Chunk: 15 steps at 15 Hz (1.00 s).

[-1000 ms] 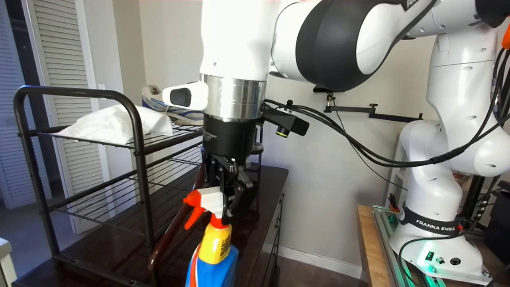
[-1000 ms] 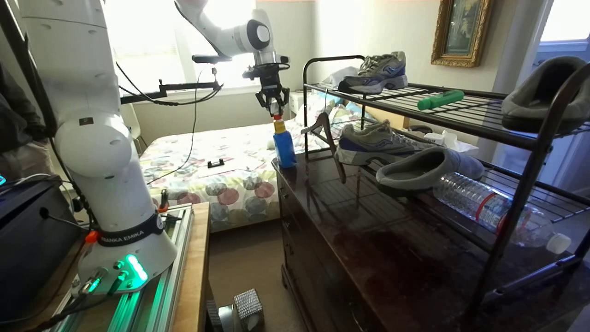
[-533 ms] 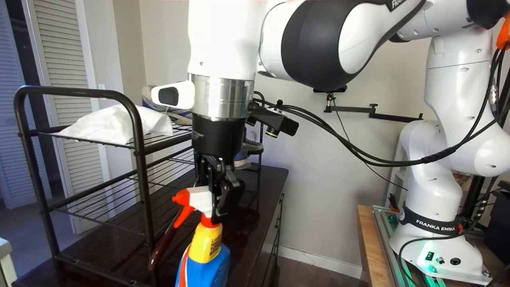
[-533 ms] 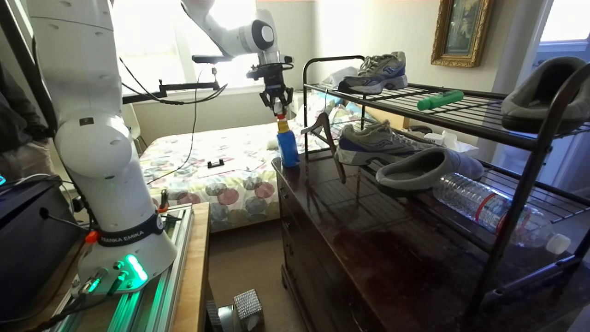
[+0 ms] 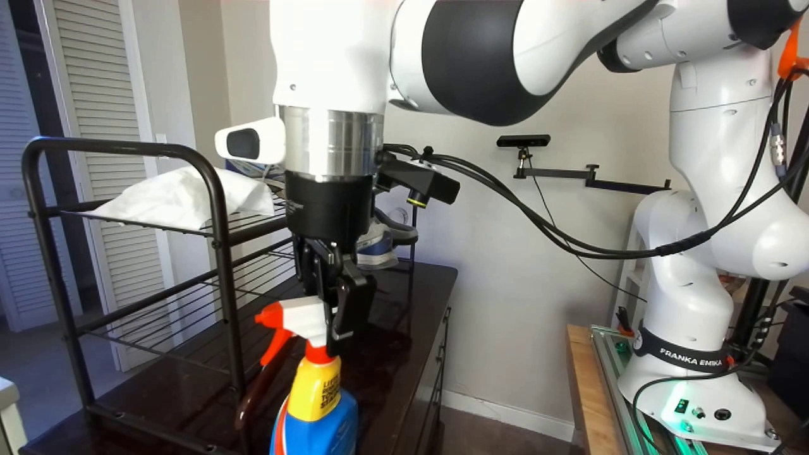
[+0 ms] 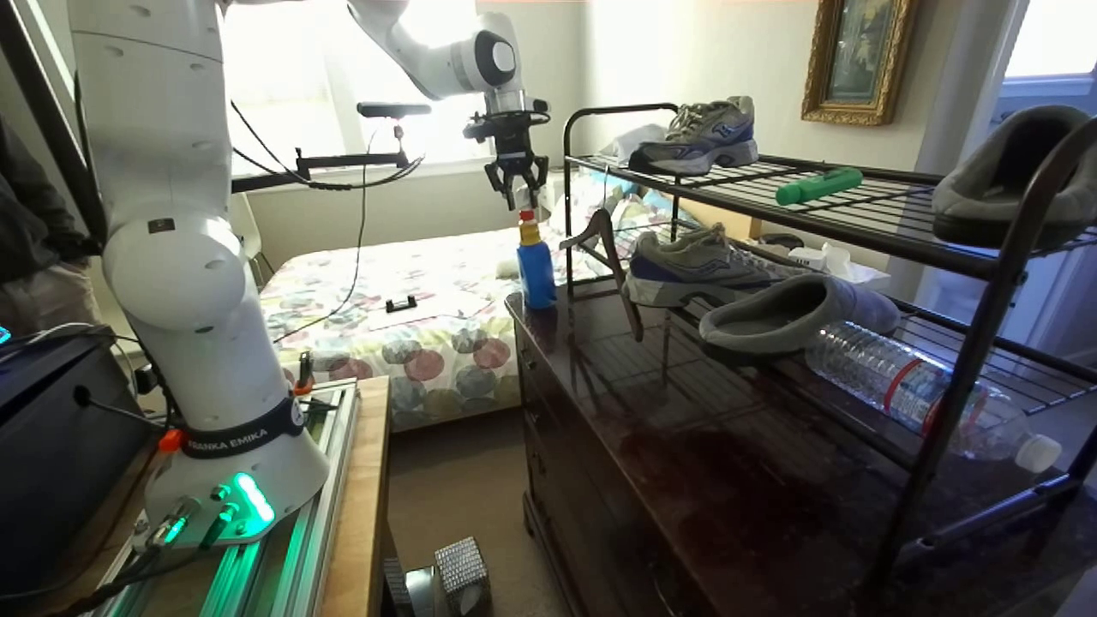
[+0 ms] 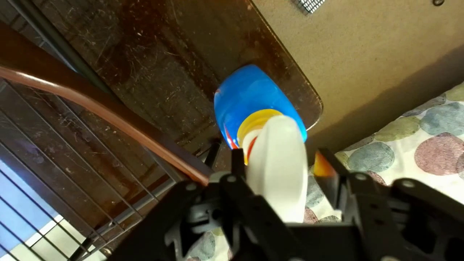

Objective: Move the blue bottle to the left

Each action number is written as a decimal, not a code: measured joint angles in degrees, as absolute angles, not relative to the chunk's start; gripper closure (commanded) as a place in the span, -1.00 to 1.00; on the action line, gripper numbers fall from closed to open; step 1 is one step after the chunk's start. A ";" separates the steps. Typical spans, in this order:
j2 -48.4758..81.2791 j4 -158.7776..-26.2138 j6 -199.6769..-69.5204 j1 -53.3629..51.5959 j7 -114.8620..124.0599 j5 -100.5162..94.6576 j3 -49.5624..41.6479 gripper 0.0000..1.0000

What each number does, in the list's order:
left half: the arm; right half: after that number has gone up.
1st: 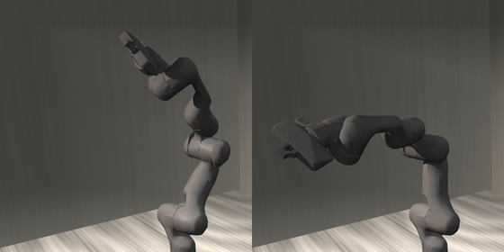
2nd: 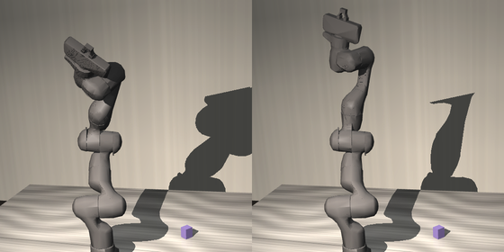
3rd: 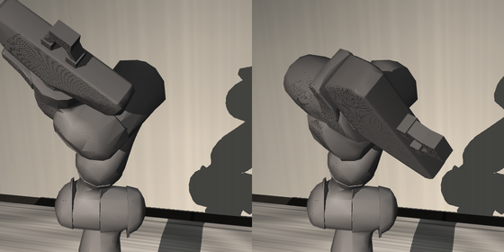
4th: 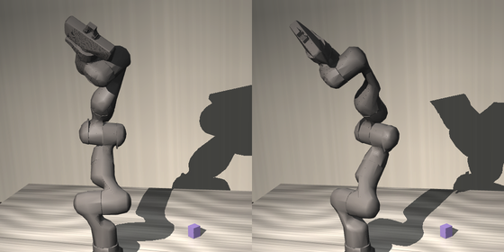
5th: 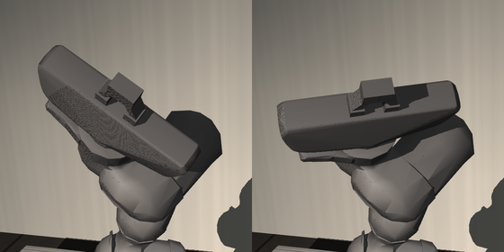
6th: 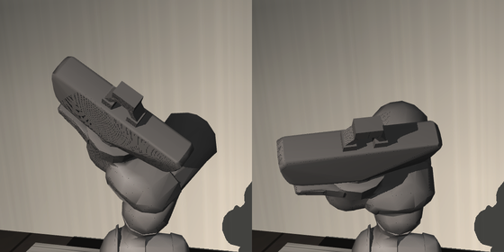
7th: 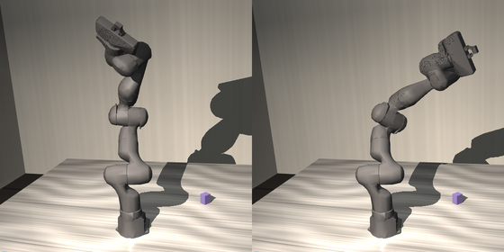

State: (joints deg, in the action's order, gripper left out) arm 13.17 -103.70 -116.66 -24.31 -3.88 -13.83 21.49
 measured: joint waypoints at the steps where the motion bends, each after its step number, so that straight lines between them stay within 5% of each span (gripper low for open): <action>1: 13.17 -102.91 -115.74 -24.43 -3.97 -13.83 21.60 -0.83; 3: 13.15 -101.57 -114.23 -24.83 -3.98 -13.83 21.72 -1.00; 15: 10.88 -98.13 -99.95 -29.38 11.45 -17.43 22.00 -1.00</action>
